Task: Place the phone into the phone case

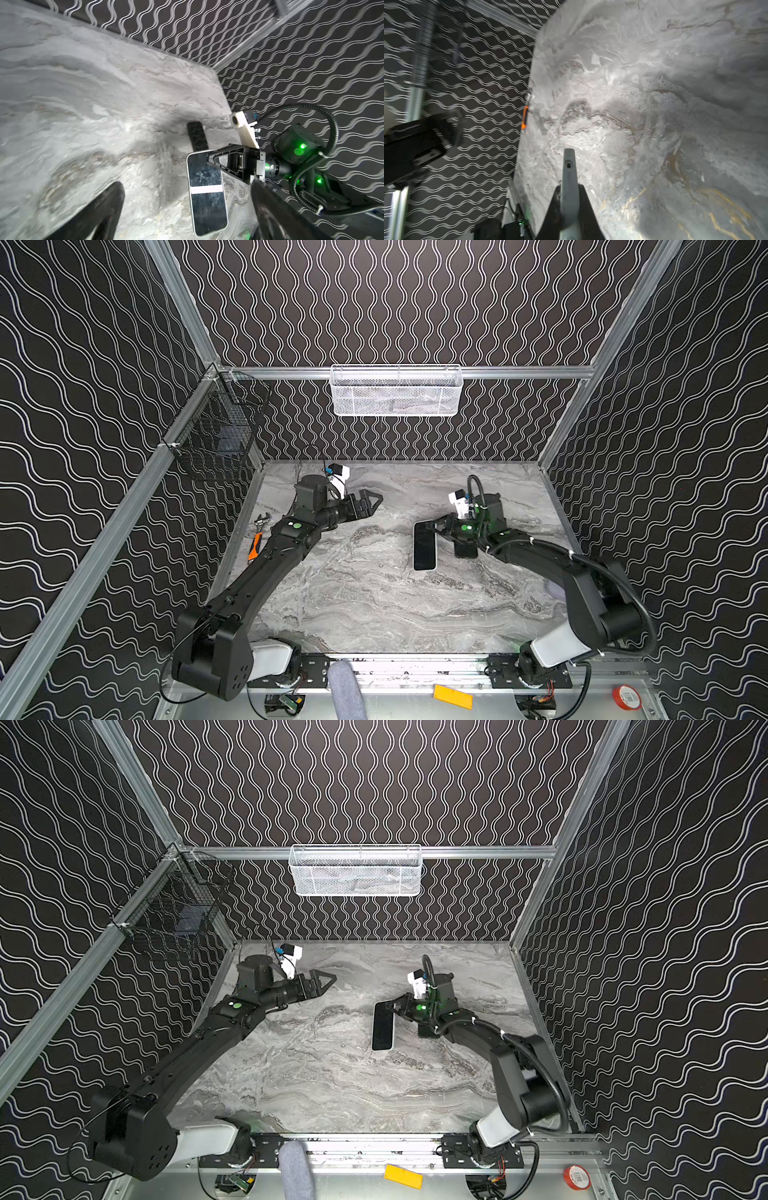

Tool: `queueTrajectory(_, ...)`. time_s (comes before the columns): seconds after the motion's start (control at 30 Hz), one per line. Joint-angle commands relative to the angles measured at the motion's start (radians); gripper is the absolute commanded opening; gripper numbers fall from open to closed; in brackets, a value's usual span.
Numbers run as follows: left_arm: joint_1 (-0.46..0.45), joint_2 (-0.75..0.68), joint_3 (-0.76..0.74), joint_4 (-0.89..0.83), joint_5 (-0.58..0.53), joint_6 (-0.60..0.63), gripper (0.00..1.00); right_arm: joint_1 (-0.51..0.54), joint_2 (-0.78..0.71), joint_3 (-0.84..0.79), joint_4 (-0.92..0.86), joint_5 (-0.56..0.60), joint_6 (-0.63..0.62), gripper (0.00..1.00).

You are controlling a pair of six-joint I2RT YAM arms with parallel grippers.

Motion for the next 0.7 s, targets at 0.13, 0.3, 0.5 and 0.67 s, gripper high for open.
queueTrajectory(0.13, 0.006, -0.013, -0.003, -0.049, -0.055, 0.05, 0.99, 0.049, 0.218, 0.167, -0.041, 0.055, -0.05, 0.0)
queueTrajectory(0.3, 0.017, -0.039, -0.004, -0.086, -0.124, 0.073, 0.98, 0.056, 0.324, 0.221, -0.034, 0.076, -0.049, 0.0)
queueTrajectory(0.5, 0.043, -0.082, -0.008, -0.137, -0.249, 0.1, 0.98, 0.055, 0.354, 0.259, -0.093, 0.152, -0.099, 0.29)
queueTrajectory(0.67, 0.079, -0.1, -0.025, -0.171, -0.374, 0.112, 0.98, 0.054, 0.331, 0.261, -0.137, 0.228, -0.131, 0.45)
